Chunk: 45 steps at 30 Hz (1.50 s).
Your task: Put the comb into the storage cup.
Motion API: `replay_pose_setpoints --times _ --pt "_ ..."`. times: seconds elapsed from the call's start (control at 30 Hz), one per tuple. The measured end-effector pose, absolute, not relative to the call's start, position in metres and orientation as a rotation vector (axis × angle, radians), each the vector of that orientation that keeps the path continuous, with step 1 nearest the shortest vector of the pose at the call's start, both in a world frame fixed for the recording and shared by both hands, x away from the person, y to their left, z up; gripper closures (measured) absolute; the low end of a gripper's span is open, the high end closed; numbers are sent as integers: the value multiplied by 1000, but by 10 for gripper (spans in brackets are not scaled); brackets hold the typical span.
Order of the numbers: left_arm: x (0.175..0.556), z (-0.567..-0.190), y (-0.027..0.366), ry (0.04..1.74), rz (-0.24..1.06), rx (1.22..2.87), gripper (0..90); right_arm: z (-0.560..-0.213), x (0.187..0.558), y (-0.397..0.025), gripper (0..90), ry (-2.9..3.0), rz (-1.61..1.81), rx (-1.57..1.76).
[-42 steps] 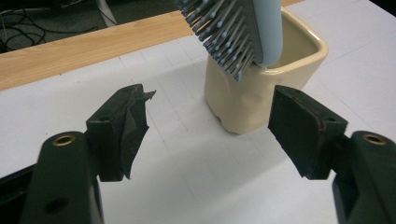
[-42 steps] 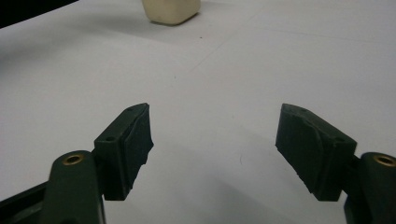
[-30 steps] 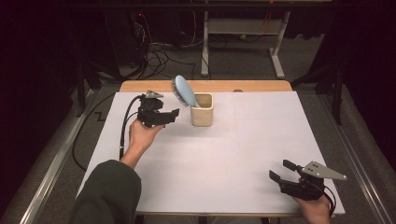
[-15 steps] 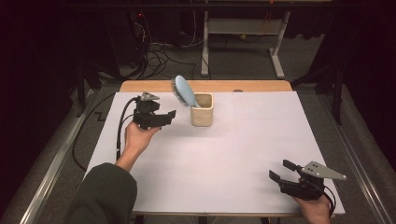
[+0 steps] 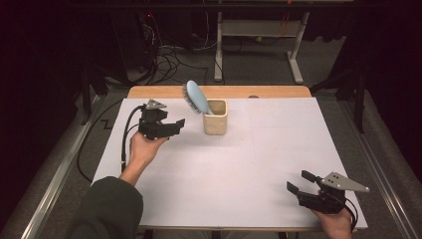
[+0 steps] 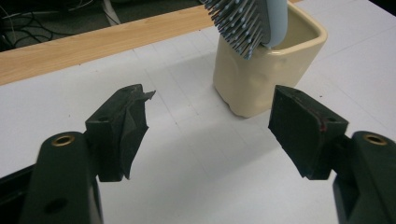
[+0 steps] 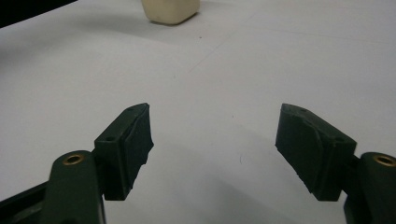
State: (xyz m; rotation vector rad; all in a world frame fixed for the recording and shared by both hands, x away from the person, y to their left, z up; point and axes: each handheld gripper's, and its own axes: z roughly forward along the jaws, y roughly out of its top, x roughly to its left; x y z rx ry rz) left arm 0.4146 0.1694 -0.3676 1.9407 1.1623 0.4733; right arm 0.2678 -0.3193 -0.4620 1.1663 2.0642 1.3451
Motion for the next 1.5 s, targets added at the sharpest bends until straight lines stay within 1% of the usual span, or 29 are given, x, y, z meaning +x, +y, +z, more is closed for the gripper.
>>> replay_pose_setpoints --times 1.27,1.5 --pt "391 -374 194 1189 466 1899 283 -462 268 -320 271 2062 1352 1167" --pt "386 -376 195 1186 489 1908 283 -462 268 -320 272 2062 1353 1168"
